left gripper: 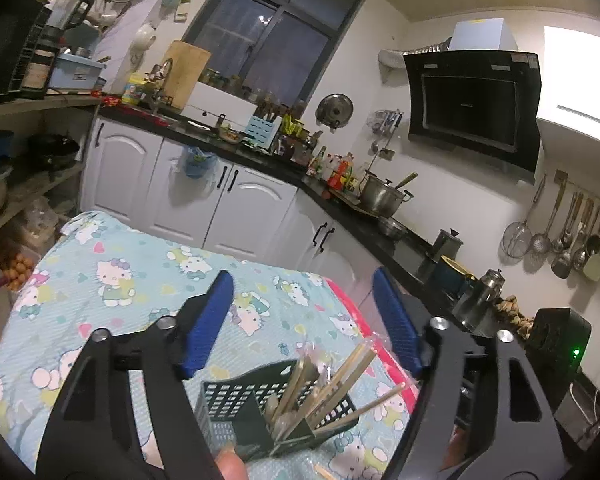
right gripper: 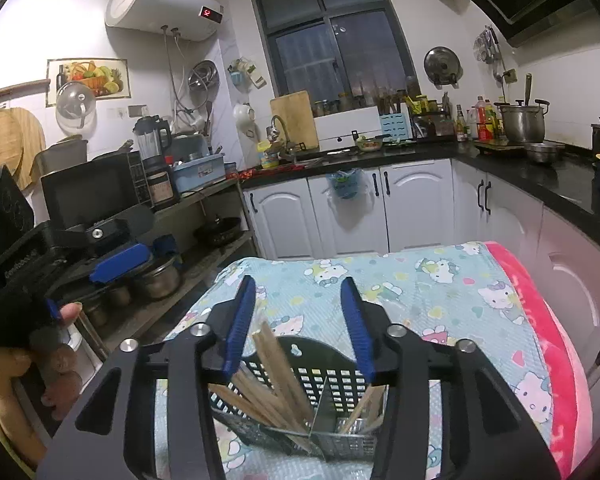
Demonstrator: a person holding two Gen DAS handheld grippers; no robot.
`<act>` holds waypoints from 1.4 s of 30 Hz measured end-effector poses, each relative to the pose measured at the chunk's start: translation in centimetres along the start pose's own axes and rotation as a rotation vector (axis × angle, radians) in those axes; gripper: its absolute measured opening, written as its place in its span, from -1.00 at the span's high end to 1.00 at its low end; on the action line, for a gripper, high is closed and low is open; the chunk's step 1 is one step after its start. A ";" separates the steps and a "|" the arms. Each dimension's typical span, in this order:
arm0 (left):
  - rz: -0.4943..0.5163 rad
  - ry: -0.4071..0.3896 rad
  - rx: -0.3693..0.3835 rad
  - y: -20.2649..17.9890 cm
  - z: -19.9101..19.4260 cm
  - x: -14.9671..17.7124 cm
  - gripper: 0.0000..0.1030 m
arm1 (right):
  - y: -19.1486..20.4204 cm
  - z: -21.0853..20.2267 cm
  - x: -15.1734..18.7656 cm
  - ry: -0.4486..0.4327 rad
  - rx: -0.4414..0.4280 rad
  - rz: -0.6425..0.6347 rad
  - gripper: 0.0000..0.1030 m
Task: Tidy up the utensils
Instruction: 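Open the left tool to release the chopsticks into the caddy, then withdraw the left tool from the caddy toward the loose chopstick pairs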
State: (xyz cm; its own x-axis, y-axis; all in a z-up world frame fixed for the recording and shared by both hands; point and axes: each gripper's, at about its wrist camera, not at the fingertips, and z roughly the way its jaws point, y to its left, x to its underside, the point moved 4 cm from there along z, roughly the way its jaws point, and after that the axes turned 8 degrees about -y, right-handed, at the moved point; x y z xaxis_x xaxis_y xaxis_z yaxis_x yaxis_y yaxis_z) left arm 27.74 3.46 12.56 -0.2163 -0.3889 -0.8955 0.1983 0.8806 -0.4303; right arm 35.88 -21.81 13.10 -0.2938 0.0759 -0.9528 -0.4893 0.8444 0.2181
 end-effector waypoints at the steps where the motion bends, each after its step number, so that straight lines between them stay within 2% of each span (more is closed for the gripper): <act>1: 0.000 0.001 -0.007 0.1 -0.4 0.0 -0.41 | 0.0 -0.3 0.0 0.001 0.003 0.000 0.10; 5: 0.001 0.018 -0.034 0.5 -1.7 0.4 -0.74 | 0.1 -1.6 0.2 0.012 0.003 -0.006 0.04; 7: 0.001 0.029 -0.041 0.7 -2.5 0.8 -0.79 | 0.1 -2.5 0.4 0.021 -0.001 -0.016 0.00; 16: 0.002 0.086 -0.066 1.2 -5.0 3.4 -0.79 | 0.4 -5.1 1.9 0.075 0.001 -0.048 -0.10; 22: 0.006 0.141 -0.084 1.8 -5.8 5.9 -0.79 | 0.6 -6.2 4.1 0.148 0.002 -0.078 -0.11; 30: -0.013 0.225 -0.104 2.7 -6.5 9.5 -0.79 | 0.3 -6.7 7.3 0.247 -0.001 -0.102 -0.11; 42: -0.032 0.323 -0.121 3.4 -6.8 13.5 -0.79 | -0.7 -7.2 10.9 0.346 0.005 -0.119 -0.11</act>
State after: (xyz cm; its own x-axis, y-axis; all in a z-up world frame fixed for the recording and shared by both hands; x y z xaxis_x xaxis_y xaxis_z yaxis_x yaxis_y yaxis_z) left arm 19.00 3.04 -0.23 -0.5157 -0.3282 -0.7914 0.0758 0.9027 -0.4236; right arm 27.16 -25.38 4.11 -0.4963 -0.2063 -0.8433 -0.5328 0.8393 0.1082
